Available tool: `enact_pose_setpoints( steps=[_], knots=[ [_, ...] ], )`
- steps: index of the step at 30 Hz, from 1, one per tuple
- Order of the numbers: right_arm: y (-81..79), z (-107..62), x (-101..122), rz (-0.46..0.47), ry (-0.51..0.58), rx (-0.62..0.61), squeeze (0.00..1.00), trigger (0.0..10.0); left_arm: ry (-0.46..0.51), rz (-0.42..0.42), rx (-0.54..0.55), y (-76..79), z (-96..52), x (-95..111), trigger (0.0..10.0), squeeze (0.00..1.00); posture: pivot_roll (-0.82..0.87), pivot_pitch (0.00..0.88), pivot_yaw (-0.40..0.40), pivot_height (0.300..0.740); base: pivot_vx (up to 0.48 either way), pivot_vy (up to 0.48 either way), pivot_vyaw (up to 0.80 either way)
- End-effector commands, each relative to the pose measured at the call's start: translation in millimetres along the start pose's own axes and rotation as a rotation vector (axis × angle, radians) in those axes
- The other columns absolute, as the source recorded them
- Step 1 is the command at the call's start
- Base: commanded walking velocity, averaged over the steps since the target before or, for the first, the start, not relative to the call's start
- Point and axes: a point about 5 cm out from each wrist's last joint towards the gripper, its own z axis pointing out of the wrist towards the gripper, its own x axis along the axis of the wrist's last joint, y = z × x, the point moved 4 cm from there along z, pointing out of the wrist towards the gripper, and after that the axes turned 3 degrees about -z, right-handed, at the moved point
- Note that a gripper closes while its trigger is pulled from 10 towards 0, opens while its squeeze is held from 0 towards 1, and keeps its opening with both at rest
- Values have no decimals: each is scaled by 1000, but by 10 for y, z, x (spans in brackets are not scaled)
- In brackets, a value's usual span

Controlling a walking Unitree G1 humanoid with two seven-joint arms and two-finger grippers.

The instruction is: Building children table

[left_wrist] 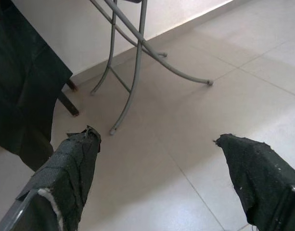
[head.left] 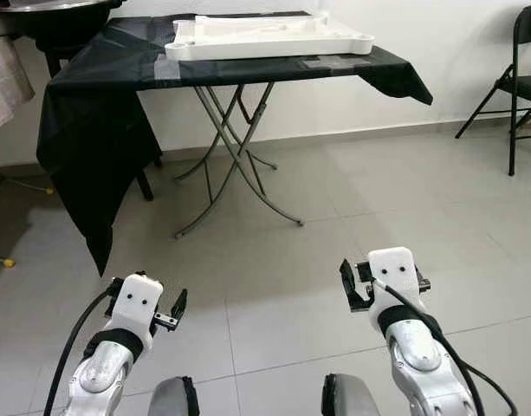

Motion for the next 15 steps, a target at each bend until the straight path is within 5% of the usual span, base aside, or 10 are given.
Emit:
enact_pose_setpoints(
  steps=[1, 15],
  knots=[
    [-15, 12, -6, 0, -7, 2, 1000, 10000, -3, 5, -1, 35, 22, -24, 10000, 0, -45, 0, -36, 605, 0, 0, 0],
    [-111, 90, 44, 18, 7, 24, 1000, 10000, 23, 15, 20, 0, 160, 42, 10000, 0, -36, 0, -30, 655, 0, 0, 0]
  ],
)
